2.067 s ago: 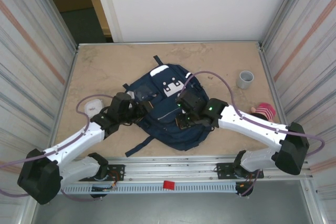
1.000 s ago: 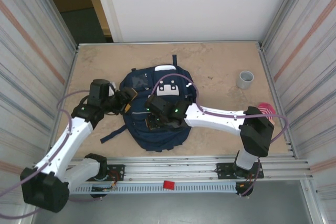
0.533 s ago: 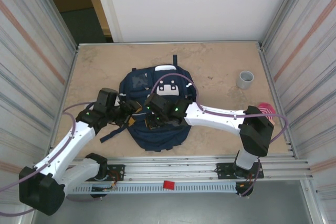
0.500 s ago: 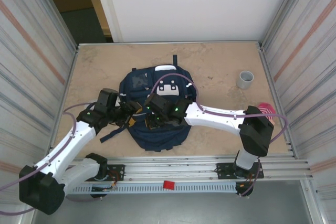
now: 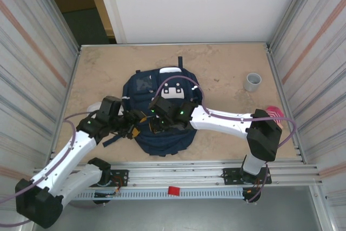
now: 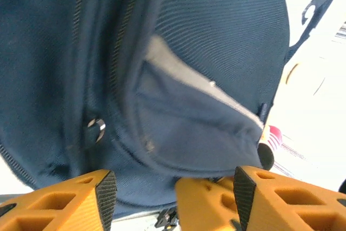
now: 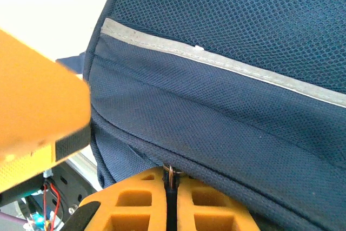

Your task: Pack the student bag

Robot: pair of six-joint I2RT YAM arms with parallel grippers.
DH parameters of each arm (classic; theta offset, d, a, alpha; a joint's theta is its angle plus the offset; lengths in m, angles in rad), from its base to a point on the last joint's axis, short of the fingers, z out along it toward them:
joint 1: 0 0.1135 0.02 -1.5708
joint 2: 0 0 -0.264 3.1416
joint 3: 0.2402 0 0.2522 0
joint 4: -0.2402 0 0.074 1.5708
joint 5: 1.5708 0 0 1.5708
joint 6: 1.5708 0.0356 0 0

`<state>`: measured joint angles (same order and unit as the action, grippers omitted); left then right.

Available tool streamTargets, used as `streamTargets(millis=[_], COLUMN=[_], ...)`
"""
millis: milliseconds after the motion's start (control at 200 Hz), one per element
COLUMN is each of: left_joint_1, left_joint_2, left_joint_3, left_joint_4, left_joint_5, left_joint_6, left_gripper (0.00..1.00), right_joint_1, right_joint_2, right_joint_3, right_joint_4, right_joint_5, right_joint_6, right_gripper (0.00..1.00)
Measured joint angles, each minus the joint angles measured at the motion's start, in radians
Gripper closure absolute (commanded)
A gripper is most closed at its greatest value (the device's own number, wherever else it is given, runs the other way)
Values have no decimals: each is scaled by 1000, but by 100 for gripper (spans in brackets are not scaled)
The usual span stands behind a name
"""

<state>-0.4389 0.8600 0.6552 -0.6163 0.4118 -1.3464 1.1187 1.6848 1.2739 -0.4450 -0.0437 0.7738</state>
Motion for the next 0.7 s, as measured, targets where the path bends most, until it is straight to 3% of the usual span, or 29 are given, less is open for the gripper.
streamTargets(millis=[446, 526, 697], left_joint_1=[18, 45, 126], left_joint_2=[116, 127, 116], left_joint_3=[-19, -19, -18], left_joint_4=[57, 75, 54], left_joint_5=[37, 37, 41], left_joint_6=[-45, -39, -2], left_gripper=[56, 64, 88], right_joint_1=[0, 0, -14], right_joint_2=[0, 0, -20], right_joint_3=[0, 0, -28], right_joint_4=[-8, -4, 12], right_joint_5=[-6, -7, -34], right_joint_6=[-13, -23, -32], right_gripper=[100, 100, 100])
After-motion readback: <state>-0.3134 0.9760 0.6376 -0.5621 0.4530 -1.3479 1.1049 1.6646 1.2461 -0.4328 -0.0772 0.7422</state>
